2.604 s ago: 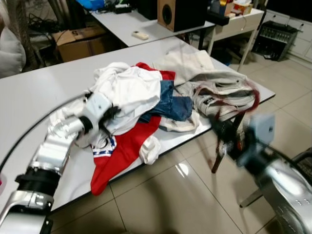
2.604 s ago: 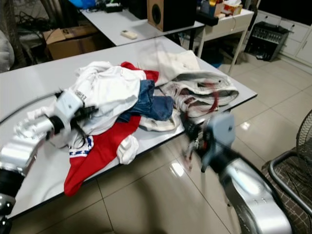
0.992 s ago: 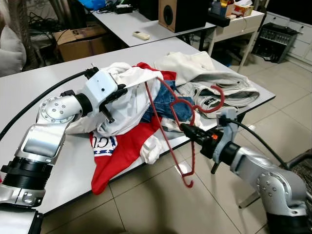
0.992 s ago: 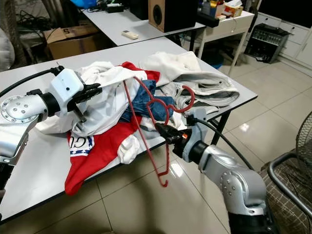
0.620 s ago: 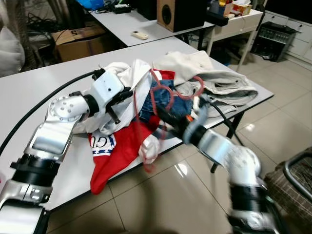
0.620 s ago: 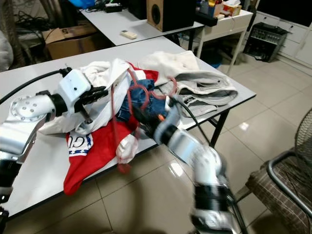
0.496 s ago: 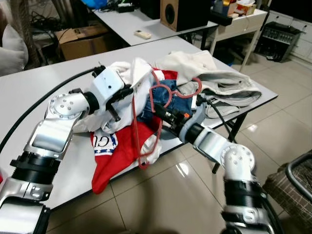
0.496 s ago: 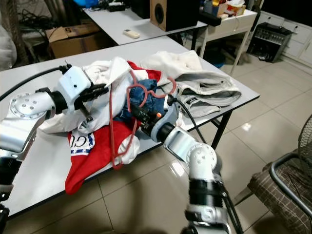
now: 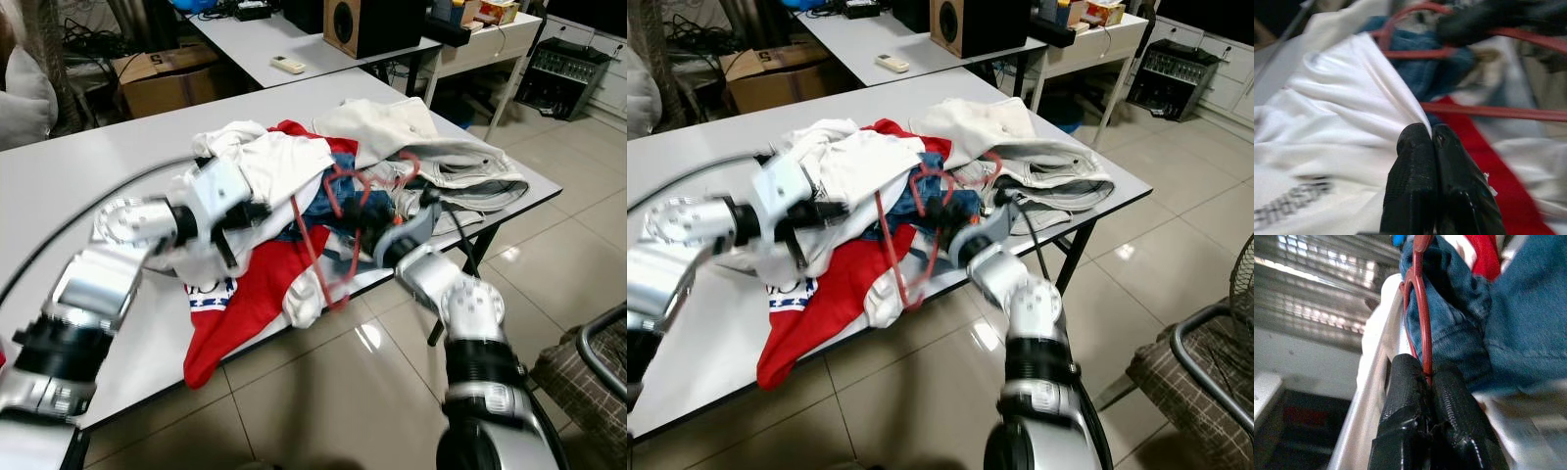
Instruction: Hang hanger
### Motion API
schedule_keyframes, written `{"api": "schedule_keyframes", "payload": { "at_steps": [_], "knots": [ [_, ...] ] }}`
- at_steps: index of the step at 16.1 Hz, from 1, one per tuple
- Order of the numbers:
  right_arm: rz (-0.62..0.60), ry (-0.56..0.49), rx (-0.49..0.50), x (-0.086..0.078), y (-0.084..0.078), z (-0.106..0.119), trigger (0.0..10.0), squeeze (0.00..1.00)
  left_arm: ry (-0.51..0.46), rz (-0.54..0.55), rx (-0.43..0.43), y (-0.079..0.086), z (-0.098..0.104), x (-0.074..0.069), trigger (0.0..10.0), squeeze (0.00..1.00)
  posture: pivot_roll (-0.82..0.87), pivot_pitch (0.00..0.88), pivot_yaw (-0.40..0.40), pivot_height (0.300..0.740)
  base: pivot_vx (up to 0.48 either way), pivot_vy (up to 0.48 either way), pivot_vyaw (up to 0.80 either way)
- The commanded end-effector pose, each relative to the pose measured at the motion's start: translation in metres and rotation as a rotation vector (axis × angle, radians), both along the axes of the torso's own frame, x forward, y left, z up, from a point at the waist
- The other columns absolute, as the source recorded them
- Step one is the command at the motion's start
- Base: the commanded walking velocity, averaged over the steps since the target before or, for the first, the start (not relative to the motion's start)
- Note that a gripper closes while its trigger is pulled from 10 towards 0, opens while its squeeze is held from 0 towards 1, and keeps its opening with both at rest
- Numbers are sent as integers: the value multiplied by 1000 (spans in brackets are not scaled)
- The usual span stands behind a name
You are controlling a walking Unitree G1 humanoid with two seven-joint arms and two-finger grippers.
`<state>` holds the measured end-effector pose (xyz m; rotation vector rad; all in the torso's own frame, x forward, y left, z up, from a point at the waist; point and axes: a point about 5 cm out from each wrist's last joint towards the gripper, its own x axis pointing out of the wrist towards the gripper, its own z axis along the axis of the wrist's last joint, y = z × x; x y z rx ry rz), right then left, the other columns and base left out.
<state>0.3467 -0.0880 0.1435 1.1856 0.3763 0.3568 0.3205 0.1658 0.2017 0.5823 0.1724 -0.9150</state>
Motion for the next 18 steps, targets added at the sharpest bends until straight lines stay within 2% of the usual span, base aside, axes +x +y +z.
{"api": "schedule_keyframes", "payload": {
  "at_steps": [1, 3, 5, 6, 11, 13, 14, 15, 16, 18],
  "knots": [
    [35, -47, 220, 7, 54, 35, 10000, 0, 56, -69, -25, -9, 1, -9, 1882, 0, -23, 32, 50, 740, 0, 0, 0],
    [29, -40, 278, 10, 61, 40, 10000, 0, 105, -102, -62, -15, 0, -14, 1490, 0, -17, 36, 49, 740, 0, 0, 0],
    [30, -35, 319, 11, 70, 44, 10000, 0, 156, -137, -112, -22, 1, -21, 1608, 0, -8, 40, 47, 740, 0, 0, 0],
    [42, -34, 361, 11, 79, 47, 10000, 0, 211, -177, -153, -30, 2, -29, 1725, 0, -3, 41, 45, 740, 0, 0, 0],
    [61, -27, 397, 10, 91, 51, 10000, 0, 332, -238, -196, -48, -12, -44, 1451, 0, -1, 41, 41, 740, 0, 0, 0],
    [65, -40, 360, 10, 93, 50, 10000, 0, 374, -263, -308, -67, -10, -51, 902, 0, -4, 42, 36, 740, 0, 0, 0],
    [64, -42, 352, 10, 93, 49, 10000, 0, 377, -265, -343, -72, -7, -51, 784, 0, -4, 42, 36, 740, 0, 0, 0],
    [62, -39, 345, 11, 93, 48, 10000, 0, 381, -269, -412, -79, -1, -50, 941, 0, -2, 42, 32, 740, 0, 0, 0],
    [60, -39, 340, 11, 93, 48, 10000, 0, 382, -267, -440, -83, 1, -49, 941, 0, -2, 42, 32, 740, 0, 0, 0],
    [46, -34, 344, 12, 92, 47, 10000, 0, 432, -234, -621, -102, 12, -42, 1098, 0, -1, 39, 31, 740, 0, 0, 0]
  ]
}}
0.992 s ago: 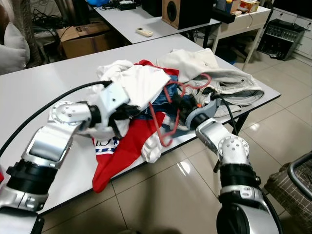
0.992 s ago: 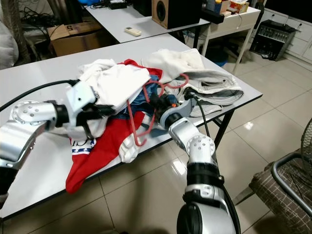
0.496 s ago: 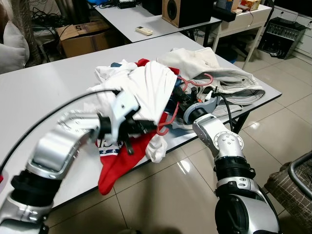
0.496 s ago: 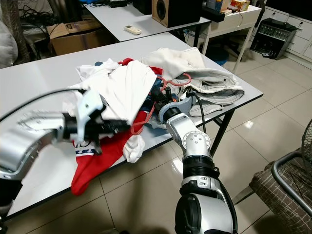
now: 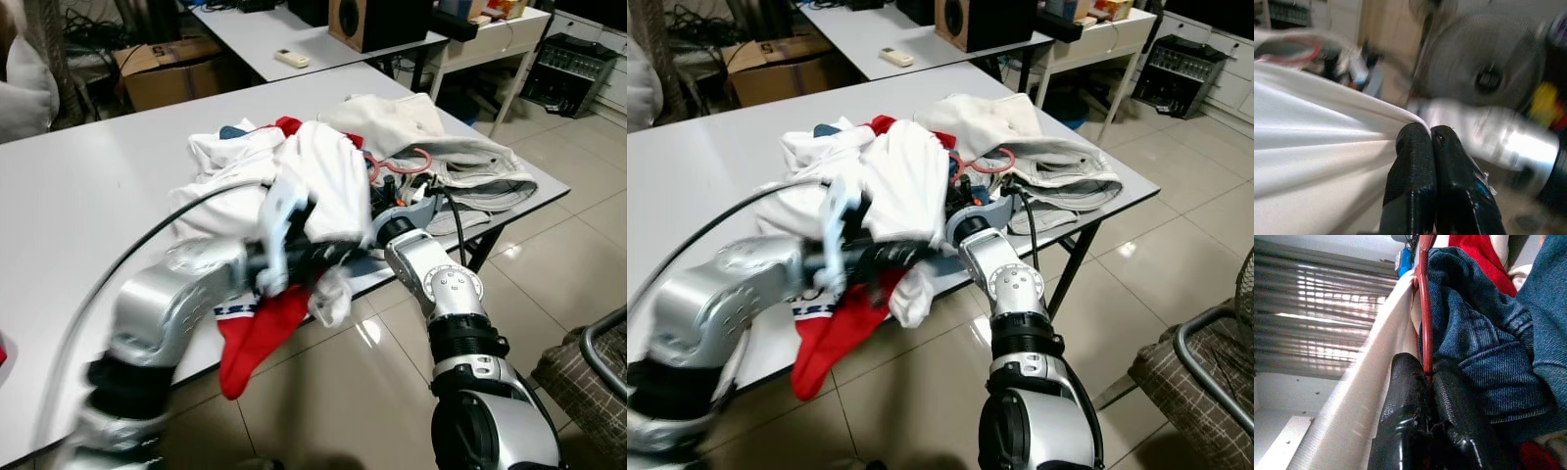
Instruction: Hang hanger
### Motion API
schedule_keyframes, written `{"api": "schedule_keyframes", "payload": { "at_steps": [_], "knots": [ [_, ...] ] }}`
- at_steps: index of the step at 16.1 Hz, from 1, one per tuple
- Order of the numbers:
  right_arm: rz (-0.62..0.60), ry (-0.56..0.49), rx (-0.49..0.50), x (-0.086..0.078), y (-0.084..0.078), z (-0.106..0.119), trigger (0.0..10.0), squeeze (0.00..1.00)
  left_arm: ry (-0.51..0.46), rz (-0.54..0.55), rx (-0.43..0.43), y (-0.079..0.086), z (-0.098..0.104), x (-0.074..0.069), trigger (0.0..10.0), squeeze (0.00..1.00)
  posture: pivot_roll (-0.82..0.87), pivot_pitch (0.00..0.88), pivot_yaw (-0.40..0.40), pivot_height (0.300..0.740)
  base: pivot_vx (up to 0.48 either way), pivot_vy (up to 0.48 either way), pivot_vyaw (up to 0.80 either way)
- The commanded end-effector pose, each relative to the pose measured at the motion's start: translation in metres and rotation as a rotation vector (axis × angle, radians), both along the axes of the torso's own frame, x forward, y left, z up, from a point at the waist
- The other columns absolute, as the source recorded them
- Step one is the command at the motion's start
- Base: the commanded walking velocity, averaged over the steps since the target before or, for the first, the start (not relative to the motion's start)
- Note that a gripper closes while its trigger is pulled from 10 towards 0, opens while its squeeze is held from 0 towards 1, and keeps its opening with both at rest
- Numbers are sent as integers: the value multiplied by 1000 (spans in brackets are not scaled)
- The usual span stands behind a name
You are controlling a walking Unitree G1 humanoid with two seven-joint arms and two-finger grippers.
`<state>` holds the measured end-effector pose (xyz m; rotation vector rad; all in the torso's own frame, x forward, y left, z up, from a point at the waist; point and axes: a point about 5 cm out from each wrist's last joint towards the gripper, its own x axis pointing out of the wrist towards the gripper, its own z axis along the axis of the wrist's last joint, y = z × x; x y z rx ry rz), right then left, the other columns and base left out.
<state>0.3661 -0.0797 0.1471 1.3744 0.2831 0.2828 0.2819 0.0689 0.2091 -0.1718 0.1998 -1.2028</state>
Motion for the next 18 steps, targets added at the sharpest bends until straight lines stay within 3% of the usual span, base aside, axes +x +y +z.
{"api": "schedule_keyframes", "payload": {
  "at_steps": [1, 3, 5, 7, 9, 12, 14, 18],
  "knots": [
    [156, -66, 168, -7, 83, 43, 10000, 0, 25, -30, -44, -8, 6, -2, 157, 0, -1, 39, 31, 740, 0, 0, 0],
    [124, -61, 194, -4, 78, 43, 10000, 0, 106, -15, -127, -15, 14, -1, 78, 0, -3, 34, 38, 740, 0, 0, 0],
    [103, -62, 232, -2, 73, 45, 10000, 0, 80, -9, -58, -10, 11, -1, 1059, 0, -1, 31, 39, 740, 0, 0, 0],
    [134, -109, 270, -4, 72, 52, 10000, 0, 20, 119, 61, 12, 6, 11, 353, 0, -1, 28, 37, 740, 0, 0, 0],
    [155, -127, 305, -5, 71, 55, 10000, 0, 17, 184, 79, 29, 9, 19, 0, 0, 2, 26, 33, 740, 0, 0, 0],
    [161, -121, 329, -2, 73, 57, 10000, 0, 27, 182, 57, 37, 16, 20, 0, 0, 9, 27, 27, 740, 0, 0, 0],
    [162, -114, 331, 0, 75, 58, 10000, 0, 33, 150, 50, 34, 18, 17, 0, 0, 21, 29, 21, 740, 0, 0, 0],
    [165, -79, 276, 4, 89, 55, 10000, 0, 67, 75, -49, 9, 28, 13, 0, 0, 48, 38, 11, 740, 0, 0, 0]
  ]
}}
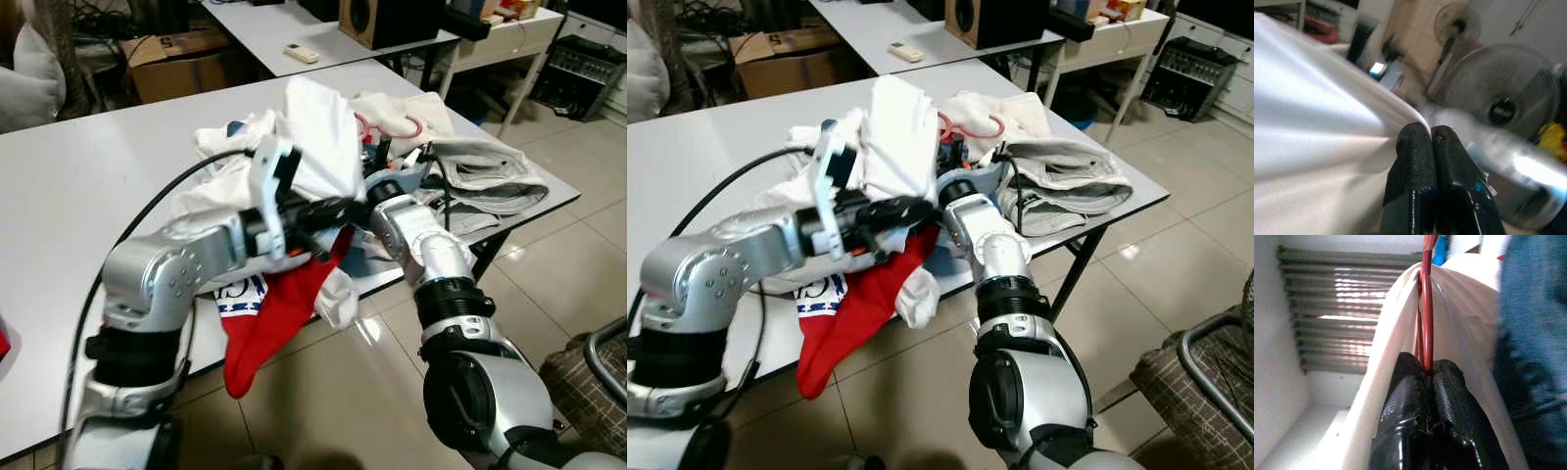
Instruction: Hang hanger
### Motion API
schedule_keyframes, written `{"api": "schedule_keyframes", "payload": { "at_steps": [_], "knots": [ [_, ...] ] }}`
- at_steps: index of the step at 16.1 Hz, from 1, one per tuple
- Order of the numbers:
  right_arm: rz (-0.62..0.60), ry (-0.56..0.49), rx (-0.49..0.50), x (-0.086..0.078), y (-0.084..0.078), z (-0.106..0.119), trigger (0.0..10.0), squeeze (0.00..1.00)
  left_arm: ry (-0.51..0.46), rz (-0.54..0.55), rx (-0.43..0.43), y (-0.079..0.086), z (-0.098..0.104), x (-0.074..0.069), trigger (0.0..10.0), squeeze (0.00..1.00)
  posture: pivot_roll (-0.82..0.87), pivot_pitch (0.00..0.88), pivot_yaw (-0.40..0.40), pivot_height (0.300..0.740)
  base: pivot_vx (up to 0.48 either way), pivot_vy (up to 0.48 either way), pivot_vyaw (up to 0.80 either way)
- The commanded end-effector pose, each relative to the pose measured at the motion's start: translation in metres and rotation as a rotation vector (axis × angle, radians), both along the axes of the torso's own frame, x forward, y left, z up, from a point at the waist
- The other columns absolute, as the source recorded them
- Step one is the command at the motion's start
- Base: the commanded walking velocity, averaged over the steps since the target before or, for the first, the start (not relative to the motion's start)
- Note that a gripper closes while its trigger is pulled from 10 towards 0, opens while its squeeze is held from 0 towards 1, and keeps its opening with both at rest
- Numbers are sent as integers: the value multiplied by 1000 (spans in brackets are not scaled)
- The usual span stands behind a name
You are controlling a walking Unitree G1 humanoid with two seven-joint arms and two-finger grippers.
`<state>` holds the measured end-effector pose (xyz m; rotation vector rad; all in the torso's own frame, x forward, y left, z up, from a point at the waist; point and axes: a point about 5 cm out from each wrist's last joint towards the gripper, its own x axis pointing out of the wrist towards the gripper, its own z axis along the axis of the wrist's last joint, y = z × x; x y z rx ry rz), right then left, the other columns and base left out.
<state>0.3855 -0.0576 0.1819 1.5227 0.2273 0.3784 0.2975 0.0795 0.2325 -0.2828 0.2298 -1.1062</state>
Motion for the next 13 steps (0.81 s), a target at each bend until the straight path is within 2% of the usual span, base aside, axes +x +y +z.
{"api": "schedule_keyframes", "payload": {
  "at_steps": [1, 3, 4, 5, 6, 7, 10, 12, 13],
  "knots": [
    [149, -15, 85, -16, 72, 18, 10000, 0, -17, -40, -30, -10, 10, -3, 0, 0, 50, 38, 15, 740, 0, 0, 0],
    [183, -25, 4, -20, 81, 13, 10000, 0, -52, 26, -43, -12, 17, 7, 0, 0, 43, 35, 23, 740, 0, 0, 0],
    [200, -34, -37, -23, 82, 10, 10000, 0, -88, 95, -24, -6, 21, 16, 0, 0, 39, 35, 26, 740, 0, 0, 0],
    [199, -25, -42, -24, 75, 4, 10000, 0, -120, 178, 12, 7, 25, 27, 0, 0, 24, 29, 32, 740, 0, 0, 0],
    [195, -20, -36, -24, 72, 2, 10000, 0, -134, 208, 34, 13, 26, 30, 0, 0, 24, 29, 32, 740, 0, 0, 0],
    [181, -20, -33, -24, 59, -1, 10000, 0, -166, 283, 97, 28, 27, 37, 0, 0, 4, 23, 38, 740, 0, 0, 0],
    [153, -19, -33, -24, 39, -5, 10000, 0, -176, 410, 102, 49, 30, 47, 0, 0, -14, 10, 38, 740, 0, 0, 0],
    [152, -28, -29, -25, 35, -3, 10000, 0, -151, 396, 69, 44, 28, 47, 0, 0, -16, 7, 37, 740, 0, 0, 0],
    [155, -36, -38, -25, 35, -1, 10000, 0, -126, 344, 34, 33, 27, 44, 0, 0, -24, 0, 32, 740, 0, 0, 0]
  ]
}}
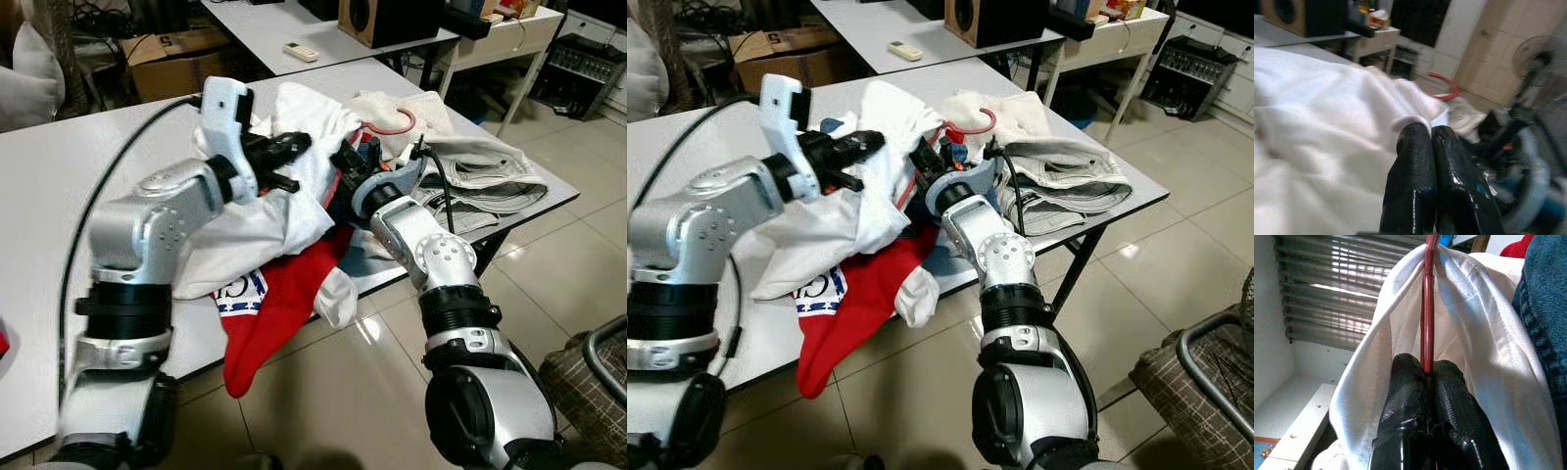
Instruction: Hang hanger
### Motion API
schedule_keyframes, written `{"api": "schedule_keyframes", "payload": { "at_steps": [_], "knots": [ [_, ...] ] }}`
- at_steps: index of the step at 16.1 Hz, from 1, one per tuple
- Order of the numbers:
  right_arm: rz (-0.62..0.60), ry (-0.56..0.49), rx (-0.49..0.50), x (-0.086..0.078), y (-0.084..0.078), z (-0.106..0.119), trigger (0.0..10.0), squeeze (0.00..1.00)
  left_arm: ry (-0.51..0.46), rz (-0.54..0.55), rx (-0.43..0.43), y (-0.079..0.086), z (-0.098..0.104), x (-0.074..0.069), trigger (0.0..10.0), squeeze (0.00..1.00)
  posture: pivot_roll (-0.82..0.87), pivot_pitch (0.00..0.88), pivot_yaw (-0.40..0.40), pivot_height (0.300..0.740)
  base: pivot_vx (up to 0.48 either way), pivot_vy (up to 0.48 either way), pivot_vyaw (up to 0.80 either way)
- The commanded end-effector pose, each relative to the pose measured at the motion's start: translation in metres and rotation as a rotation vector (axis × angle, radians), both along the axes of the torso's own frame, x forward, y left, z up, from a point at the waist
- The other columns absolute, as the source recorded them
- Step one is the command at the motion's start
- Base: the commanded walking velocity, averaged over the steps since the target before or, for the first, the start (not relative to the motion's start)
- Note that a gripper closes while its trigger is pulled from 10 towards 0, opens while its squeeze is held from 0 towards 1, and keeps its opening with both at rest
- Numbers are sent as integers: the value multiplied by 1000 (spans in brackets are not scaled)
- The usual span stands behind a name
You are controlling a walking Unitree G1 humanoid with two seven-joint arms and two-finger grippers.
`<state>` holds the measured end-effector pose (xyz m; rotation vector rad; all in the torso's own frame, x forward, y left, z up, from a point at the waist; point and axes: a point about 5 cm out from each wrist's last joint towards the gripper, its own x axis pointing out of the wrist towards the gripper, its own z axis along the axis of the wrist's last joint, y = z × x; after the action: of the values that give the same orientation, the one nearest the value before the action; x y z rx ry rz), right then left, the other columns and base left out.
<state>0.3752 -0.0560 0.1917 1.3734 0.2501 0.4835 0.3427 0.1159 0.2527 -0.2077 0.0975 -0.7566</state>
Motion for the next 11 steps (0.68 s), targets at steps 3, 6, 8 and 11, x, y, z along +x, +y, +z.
{"api": "schedule_keyframes", "payload": {
  "at_steps": [3, 6, 8, 11],
  "knots": [
    [86, 37, -29, -16, 38, -14, 10000, 0, 39, -159, -22, -33, 4, -15, 10000, 0, -28, 0, 32, 740, 0, 0, 0],
    [67, 58, 53, -16, 32, -14, 10000, 0, 31, -300, 23, -30, 10, -32, 10000, 1000, -26, 0, 34, 740, 0, 0, 0],
    [25, 85, 115, -12, 22, -14, 10000, 0, 34, -258, 242, -14, -1, -36, 10000, 1000, -29, 0, 35, 740, 0, 0, 0],
    [14, 60, 64, -9, 11, -13, 10000, 0, 42, -228, 275, -1, 2, -42, 10000, 1000, -41, 0, 39, 740, 0, 0, 0]
  ]
}}
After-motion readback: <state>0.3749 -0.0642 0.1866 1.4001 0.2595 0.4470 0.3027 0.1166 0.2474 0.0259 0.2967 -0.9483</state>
